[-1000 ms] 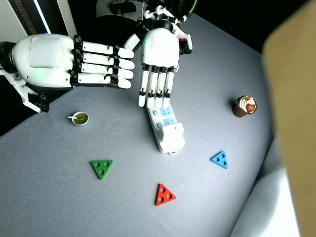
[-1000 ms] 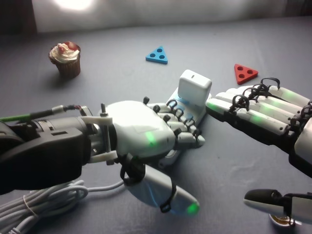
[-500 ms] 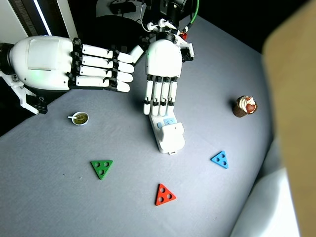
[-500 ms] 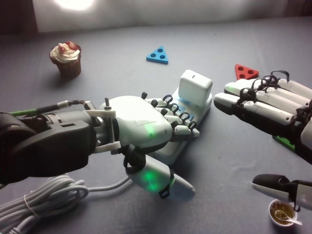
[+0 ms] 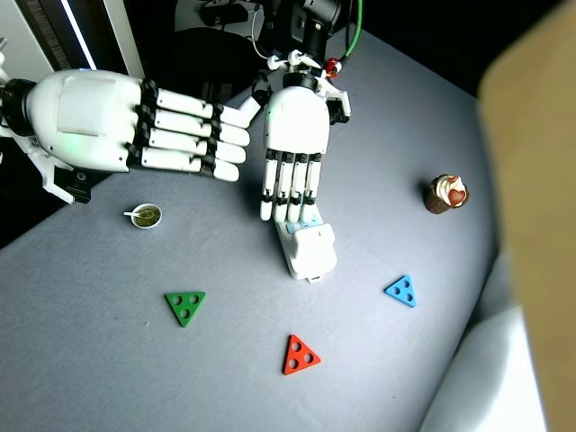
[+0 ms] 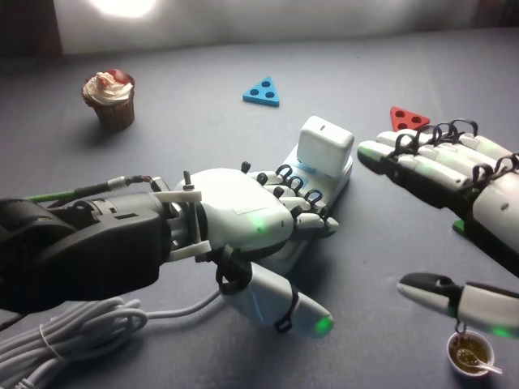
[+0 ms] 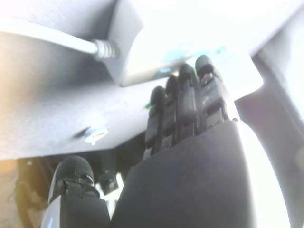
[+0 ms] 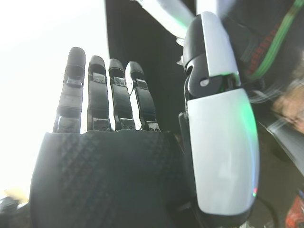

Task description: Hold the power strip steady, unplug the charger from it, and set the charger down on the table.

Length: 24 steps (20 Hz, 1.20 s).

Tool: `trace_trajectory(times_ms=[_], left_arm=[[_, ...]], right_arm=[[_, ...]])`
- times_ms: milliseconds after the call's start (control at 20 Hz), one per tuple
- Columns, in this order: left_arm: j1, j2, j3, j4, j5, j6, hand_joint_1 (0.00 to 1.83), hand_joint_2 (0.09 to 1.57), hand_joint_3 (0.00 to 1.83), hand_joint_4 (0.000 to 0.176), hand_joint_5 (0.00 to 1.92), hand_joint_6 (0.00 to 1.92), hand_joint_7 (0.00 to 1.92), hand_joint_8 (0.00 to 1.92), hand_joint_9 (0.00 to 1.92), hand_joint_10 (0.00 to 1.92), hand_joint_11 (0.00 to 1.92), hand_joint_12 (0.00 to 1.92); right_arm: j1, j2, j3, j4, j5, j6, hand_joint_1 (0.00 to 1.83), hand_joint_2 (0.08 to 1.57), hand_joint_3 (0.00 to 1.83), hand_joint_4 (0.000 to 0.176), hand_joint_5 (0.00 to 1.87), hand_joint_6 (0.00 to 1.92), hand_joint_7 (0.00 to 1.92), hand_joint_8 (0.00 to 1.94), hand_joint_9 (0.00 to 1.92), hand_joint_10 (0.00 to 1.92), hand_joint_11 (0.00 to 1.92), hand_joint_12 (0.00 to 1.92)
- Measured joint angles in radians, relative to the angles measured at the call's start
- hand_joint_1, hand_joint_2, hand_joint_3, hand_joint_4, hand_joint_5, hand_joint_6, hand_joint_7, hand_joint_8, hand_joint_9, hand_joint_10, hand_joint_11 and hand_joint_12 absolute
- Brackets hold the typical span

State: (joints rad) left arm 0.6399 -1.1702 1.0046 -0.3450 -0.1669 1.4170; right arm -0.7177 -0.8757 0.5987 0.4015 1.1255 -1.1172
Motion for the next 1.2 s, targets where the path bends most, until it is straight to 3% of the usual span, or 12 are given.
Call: trace_trajectory(times_ms=[200,450,850,1050,1200], left_arm=[[0.016,0.002,0.003,-0.009,-0.023,0.000,0.02,1.02,0.00,0.000,0.16,0.01,0.14,0.00,0.12,0.00,0.01,0.20],[0.026,0.014,-0.001,-0.010,-0.028,-0.001,0.02,1.03,0.00,0.000,0.14,0.00,0.14,0.00,0.10,0.00,0.00,0.18],[0.029,0.022,-0.008,-0.023,-0.028,-0.003,0.05,1.03,0.00,0.000,0.15,0.00,0.15,0.00,0.13,0.01,0.03,0.19],[0.041,0.023,-0.008,-0.061,-0.033,-0.003,0.06,1.04,0.00,0.000,0.14,0.00,0.14,0.00,0.12,0.00,0.02,0.19],[0.051,0.022,-0.008,-0.093,-0.051,-0.003,0.06,1.04,0.00,0.000,0.14,0.00,0.14,0.00,0.12,0.00,0.02,0.19]], right_arm=[[0.109,-0.077,0.002,0.309,-0.006,-0.162,1.12,1.10,0.00,0.000,0.15,0.00,0.12,0.00,0.14,0.00,0.00,0.45],[0.221,-0.227,0.052,0.608,0.073,-0.248,1.12,1.09,0.00,0.000,0.17,0.01,0.12,0.01,0.13,0.01,0.00,0.44],[0.323,-0.349,0.171,0.767,0.098,-0.284,1.12,1.09,0.00,0.000,0.20,0.00,0.16,0.01,0.15,0.00,0.00,0.50],[0.372,-0.371,0.233,0.859,0.025,-0.285,1.12,1.09,0.00,0.000,0.17,0.00,0.13,0.00,0.14,0.00,0.00,0.43],[0.402,-0.392,0.276,0.856,-0.041,-0.270,1.15,1.09,0.00,0.000,0.18,0.00,0.14,0.00,0.16,0.00,0.00,0.50]])
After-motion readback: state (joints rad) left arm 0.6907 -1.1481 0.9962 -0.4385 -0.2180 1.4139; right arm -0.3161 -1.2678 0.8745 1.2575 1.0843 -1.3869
